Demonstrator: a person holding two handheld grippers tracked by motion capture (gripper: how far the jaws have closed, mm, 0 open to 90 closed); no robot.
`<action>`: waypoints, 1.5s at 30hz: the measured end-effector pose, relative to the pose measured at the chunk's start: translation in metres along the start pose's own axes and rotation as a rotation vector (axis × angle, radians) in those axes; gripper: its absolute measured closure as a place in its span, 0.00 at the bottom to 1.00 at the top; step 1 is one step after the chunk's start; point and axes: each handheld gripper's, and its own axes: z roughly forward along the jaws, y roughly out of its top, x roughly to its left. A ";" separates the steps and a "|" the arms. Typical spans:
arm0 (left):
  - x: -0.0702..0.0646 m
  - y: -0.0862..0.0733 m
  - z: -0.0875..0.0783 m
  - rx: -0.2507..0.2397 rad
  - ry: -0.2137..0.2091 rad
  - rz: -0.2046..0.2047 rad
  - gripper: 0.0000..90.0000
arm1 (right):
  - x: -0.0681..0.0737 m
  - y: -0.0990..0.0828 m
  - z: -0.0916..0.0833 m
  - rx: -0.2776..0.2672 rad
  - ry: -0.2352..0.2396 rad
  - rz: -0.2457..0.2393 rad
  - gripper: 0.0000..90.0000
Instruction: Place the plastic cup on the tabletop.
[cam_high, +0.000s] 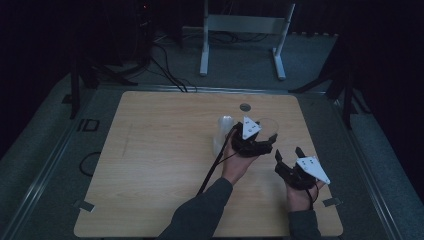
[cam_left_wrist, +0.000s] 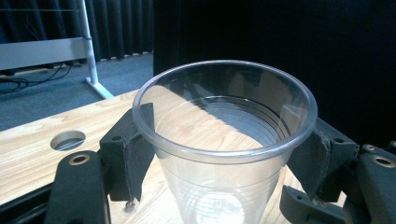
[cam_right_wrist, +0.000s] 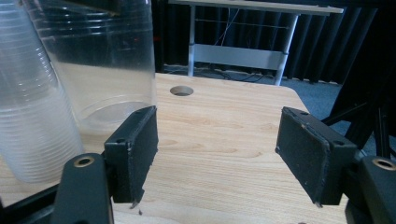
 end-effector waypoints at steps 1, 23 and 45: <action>0.000 -0.001 0.000 0.000 0.001 0.001 0.32 | 0.000 0.000 0.000 0.001 0.000 -0.002 0.32; 0.001 -0.014 -0.004 0.011 0.023 0.038 0.32 | -0.001 0.000 0.000 0.003 -0.003 0.006 0.32; -0.001 -0.028 -0.002 0.021 0.032 0.046 0.32 | -0.003 -0.001 0.000 0.005 -0.008 0.010 0.32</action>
